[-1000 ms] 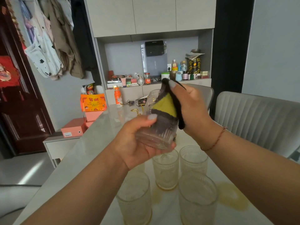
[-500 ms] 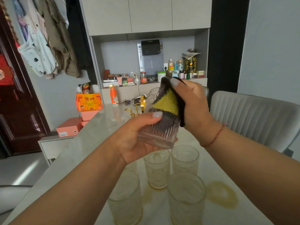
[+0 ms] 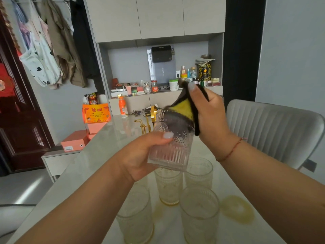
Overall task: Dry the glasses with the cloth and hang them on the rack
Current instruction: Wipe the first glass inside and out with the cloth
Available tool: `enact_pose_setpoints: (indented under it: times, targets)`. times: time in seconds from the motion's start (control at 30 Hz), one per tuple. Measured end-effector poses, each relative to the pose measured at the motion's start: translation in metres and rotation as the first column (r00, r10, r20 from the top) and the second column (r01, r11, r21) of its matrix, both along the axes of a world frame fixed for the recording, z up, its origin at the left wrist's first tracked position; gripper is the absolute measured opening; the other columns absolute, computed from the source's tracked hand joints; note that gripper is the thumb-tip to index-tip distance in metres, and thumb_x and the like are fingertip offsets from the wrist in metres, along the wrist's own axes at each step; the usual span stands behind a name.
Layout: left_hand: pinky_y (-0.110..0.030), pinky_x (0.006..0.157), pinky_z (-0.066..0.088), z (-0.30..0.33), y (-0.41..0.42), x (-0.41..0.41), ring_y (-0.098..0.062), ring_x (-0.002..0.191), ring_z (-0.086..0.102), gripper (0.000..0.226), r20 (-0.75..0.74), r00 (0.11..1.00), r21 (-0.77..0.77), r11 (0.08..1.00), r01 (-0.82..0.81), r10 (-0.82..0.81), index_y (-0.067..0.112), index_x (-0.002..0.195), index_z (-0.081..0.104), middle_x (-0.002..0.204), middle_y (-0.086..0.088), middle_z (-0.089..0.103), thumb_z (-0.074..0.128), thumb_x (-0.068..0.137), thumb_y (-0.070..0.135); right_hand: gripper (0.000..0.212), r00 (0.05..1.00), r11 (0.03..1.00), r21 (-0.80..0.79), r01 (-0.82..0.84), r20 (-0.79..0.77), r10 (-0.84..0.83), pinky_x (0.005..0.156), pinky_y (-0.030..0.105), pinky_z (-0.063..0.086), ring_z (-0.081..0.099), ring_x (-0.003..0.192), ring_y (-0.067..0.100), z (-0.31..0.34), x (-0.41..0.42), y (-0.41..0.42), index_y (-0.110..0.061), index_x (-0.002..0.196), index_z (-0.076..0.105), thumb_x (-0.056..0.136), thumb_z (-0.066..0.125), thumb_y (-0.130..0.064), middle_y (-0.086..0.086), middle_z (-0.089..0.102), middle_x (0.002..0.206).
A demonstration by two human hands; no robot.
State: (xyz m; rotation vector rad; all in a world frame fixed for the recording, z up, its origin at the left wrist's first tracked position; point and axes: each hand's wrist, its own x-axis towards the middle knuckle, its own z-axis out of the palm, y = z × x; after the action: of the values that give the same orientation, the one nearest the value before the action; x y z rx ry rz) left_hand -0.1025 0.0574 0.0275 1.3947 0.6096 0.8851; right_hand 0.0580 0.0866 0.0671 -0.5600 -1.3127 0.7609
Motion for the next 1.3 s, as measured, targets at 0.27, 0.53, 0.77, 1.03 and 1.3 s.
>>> enact_pose_setpoints:
  times: [0.27, 0.53, 0.77, 1.03, 1.3]
  targets:
    - [-0.034, 0.074, 0.059, 0.012, 0.008, -0.011, -0.022, 0.096, 0.072, 0.080, 0.337, 0.881, 0.084, 0.922, -0.378, 0.331, 0.012, 0.121, 0.061, 0.103, -0.005, 0.074, 0.093, 0.049, 0.023, 0.021, 0.930, 0.880, -0.437, -0.185, -0.367, 0.013, 0.076, 0.040, 0.058, 0.067, 0.100, 0.023, -0.017, 0.008, -0.003, -0.022, 0.107, 0.057, 0.097, 0.048, -0.039, 0.004, 0.068, 0.109]
    - [-0.025, 0.077, 0.056, -0.002, 0.010, 0.014, -0.021, 0.098, 0.072, 0.070, 0.266, 0.748, 0.342, 0.666, -0.663, 0.608, 0.010, 0.115, 0.065, 0.103, -0.005, 0.076, 0.087, 0.052, 0.030, 0.040, 0.792, 0.775, -0.397, -0.491, -0.575, 0.207, 0.086, 0.045, 0.056, 0.068, 0.103, 0.029, -0.034, -0.018, -0.025, -0.011, 0.126, 0.056, 0.100, 0.040, -0.037, 0.012, 0.068, 0.118]
    - [-0.044, 0.091, 0.057, 0.010, 0.017, 0.002, -0.022, 0.103, 0.071, 0.084, 0.219, 0.655, 0.427, 0.532, -0.731, 0.723, 0.009, 0.122, 0.061, 0.111, -0.007, 0.073, 0.089, 0.049, 0.040, 0.043, 0.730, 0.639, -0.437, -0.633, -0.611, 0.305, 0.097, 0.046, 0.048, 0.063, 0.112, 0.031, -0.042, -0.015, -0.038, -0.005, 0.125, 0.059, 0.101, 0.040, -0.034, 0.017, 0.066, 0.121]
    - [-0.032, 0.084, 0.058, 0.005, 0.011, 0.010, -0.020, 0.101, 0.071, 0.083, 0.230, 0.673, 0.415, 0.554, -0.721, 0.703, 0.007, 0.121, 0.062, 0.109, -0.005, 0.074, 0.087, 0.048, 0.037, 0.042, 0.702, 0.625, -0.422, -0.656, -0.645, 0.302, 0.092, 0.043, 0.050, 0.065, 0.107, 0.029, -0.032, -0.015, -0.033, -0.005, 0.116, 0.062, 0.103, 0.034, -0.033, 0.018, 0.068, 0.117]
    - [-0.026, 0.089, 0.057, 0.001, 0.008, 0.002, -0.016, 0.115, 0.064, 0.098, 0.205, 0.653, 0.411, 0.541, -0.733, 0.729, 0.019, 0.134, 0.050, 0.125, -0.002, 0.066, 0.095, 0.048, 0.031, 0.042, 0.721, 0.592, -0.470, -0.655, -0.624, 0.301, 0.086, 0.041, 0.052, 0.063, 0.110, 0.032, -0.027, -0.002, -0.034, -0.004, 0.123, 0.060, 0.101, 0.039, -0.033, 0.020, 0.066, 0.120]
